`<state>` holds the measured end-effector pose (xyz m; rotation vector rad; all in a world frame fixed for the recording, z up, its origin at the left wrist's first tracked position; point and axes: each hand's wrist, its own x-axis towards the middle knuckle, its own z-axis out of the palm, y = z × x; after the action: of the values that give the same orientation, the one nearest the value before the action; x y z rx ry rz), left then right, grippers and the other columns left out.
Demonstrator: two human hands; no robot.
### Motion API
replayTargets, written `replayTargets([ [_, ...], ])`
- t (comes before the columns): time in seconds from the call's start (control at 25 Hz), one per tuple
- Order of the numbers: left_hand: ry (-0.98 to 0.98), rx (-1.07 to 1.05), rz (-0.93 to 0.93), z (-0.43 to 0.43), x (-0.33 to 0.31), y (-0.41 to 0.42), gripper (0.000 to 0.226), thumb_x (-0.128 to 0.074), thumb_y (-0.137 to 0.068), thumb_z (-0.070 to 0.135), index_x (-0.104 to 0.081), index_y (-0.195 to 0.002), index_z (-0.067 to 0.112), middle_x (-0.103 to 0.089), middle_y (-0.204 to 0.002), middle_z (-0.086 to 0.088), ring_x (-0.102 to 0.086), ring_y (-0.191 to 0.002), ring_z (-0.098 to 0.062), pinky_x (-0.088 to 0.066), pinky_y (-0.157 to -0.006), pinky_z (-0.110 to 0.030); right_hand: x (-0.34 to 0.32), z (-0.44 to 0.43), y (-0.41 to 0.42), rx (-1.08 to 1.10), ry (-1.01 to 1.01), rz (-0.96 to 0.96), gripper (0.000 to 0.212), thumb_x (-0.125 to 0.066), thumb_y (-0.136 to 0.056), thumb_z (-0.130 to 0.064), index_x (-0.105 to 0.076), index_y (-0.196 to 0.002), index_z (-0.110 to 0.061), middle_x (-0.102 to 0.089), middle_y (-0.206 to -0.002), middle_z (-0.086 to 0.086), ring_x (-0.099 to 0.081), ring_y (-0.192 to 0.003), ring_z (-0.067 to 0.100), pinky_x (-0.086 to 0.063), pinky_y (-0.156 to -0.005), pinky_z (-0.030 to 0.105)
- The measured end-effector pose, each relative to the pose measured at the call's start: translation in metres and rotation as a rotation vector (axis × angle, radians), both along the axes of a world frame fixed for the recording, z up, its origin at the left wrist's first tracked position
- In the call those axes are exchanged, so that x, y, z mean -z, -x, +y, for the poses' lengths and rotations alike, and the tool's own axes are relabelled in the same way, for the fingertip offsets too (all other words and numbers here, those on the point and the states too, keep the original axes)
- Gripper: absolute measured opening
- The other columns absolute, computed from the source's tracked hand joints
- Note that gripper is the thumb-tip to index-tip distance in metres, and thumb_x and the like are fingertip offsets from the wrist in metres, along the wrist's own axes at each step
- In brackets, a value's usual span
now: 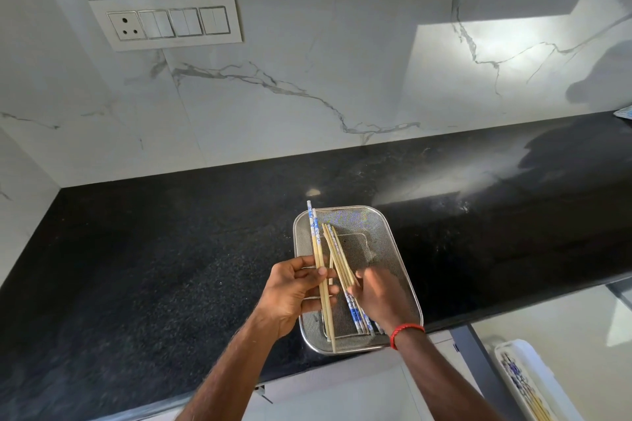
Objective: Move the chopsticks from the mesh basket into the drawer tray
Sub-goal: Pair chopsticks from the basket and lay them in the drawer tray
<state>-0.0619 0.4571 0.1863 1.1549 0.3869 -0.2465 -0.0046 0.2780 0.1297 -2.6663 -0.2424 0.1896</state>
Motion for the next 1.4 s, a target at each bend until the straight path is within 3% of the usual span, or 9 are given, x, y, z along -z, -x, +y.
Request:
replayTargets([
  [0.08, -0.012, -0.006, -0.002, 0.002, 0.000, -0.001, 0.025, -0.069, -0.089, 0.002, -0.065, -0.113, -0.005, -0.076, -0.102, -0.023, -0.075, -0.075, -0.030, -0.064, -0.067, -0.045, 0.003, -0.001, -0.002, 0.042, -0.023, 0.003, 0.020, -0.068, -0.086, -0.028, -0.071, -0.089, -0.008, -0.074, -0.088, 0.008, -0.069, -0.084, 0.024, -0.057, -0.072, 0.037],
  [0.24, -0.022, -0.006, -0.007, 0.005, 0.001, -0.004, 0.026, -0.069, -0.089, 0.004, -0.064, -0.113, -0.005, -0.076, -0.101, -0.021, -0.075, -0.078, -0.032, -0.064, -0.068, -0.046, -0.005, -0.005, -0.009, 0.023, -0.063, 0.025, 0.010, -0.069, -0.085, -0.018, -0.075, -0.084, -0.009, -0.076, -0.082, 0.004, -0.069, -0.074, 0.015, -0.058, -0.069, 0.028],
  [0.32, -0.021, -0.001, -0.007, 0.004, 0.001, -0.005, 0.026, -0.070, -0.089, 0.005, -0.064, -0.113, -0.004, -0.076, -0.102, -0.020, -0.075, -0.080, -0.032, -0.063, -0.070, -0.046, -0.013, -0.008, -0.009, 0.015, -0.133, -0.007, 0.009, -0.070, -0.085, -0.015, -0.075, -0.083, -0.007, -0.076, -0.079, 0.006, -0.070, -0.071, 0.017, -0.058, -0.068, 0.030],
  [0.48, -0.017, 0.017, 0.006, 0.004, 0.001, -0.008, 0.026, -0.071, -0.089, 0.006, -0.066, -0.113, -0.002, -0.076, -0.106, -0.020, -0.074, -0.089, -0.037, -0.062, -0.074, -0.049, -0.034, -0.010, -0.004, 0.110, -0.568, 0.004, 0.007, -0.076, -0.083, -0.016, -0.077, -0.089, -0.020, -0.071, -0.070, -0.009, -0.067, -0.063, 0.006, -0.058, -0.061, 0.023],
  [0.64, 0.012, 0.090, 0.016, -0.004, -0.001, -0.009, 0.028, -0.068, -0.092, 0.008, -0.064, -0.118, 0.001, -0.074, -0.109, -0.024, -0.074, -0.090, -0.039, -0.062, -0.071, -0.047, -0.056, -0.008, 0.004, 0.087, -0.957, 0.181, 0.024, -0.063, -0.091, -0.004, -0.075, -0.105, -0.020, -0.076, -0.094, 0.002, -0.073, -0.087, 0.016, -0.061, -0.070, 0.029],
  [0.76, 0.016, 0.141, 0.013, -0.016, -0.003, -0.007, 0.027, -0.066, -0.094, 0.009, -0.063, -0.119, 0.002, -0.074, -0.109, -0.025, -0.075, -0.088, -0.040, -0.063, -0.072, -0.051, -0.064, -0.005, 0.013, 0.064, -0.956, 0.122, 0.023, -0.063, -0.091, -0.006, -0.075, -0.106, -0.018, -0.077, -0.100, -0.004, -0.073, -0.095, 0.012, -0.059, -0.081, 0.027],
  [1.04, -0.056, 0.183, -0.040, -0.037, 0.000, -0.001, 0.029, -0.070, -0.090, 0.009, -0.064, -0.118, 0.005, -0.076, -0.101, -0.021, -0.075, -0.077, -0.034, -0.062, -0.071, -0.052, -0.068, -0.018, 0.030, 0.300, -0.945, 0.051, 0.033, -0.081, -0.075, -0.005, -0.065, -0.102, -0.013, -0.077, -0.083, 0.006, -0.075, -0.070, 0.017, -0.061, -0.063, 0.029],
  [1.2, -0.117, 0.230, -0.085, -0.055, -0.007, 0.004, 0.028, -0.073, -0.087, 0.009, -0.067, -0.114, 0.008, -0.077, -0.096, -0.019, -0.074, -0.074, -0.032, -0.062, -0.070, -0.052, -0.071, -0.030, 0.040, 0.420, -1.169, 0.108, 0.044, -0.084, -0.071, -0.003, -0.062, -0.108, -0.013, -0.076, -0.080, 0.012, -0.075, -0.069, 0.022, -0.060, -0.062, 0.031],
  [1.4, -0.179, 0.226, -0.121, -0.088, -0.013, 0.007, 0.032, -0.076, -0.084, 0.006, -0.067, -0.115, 0.005, -0.077, -0.094, -0.025, -0.073, -0.074, -0.037, -0.062, -0.070, -0.053, -0.068, -0.054, 0.048, 0.408, -1.321, 0.165, 0.034, -0.079, -0.075, -0.001, -0.069, -0.107, -0.009, -0.075, -0.077, 0.013, -0.071, -0.062, 0.022, -0.059, -0.061, 0.030],
])
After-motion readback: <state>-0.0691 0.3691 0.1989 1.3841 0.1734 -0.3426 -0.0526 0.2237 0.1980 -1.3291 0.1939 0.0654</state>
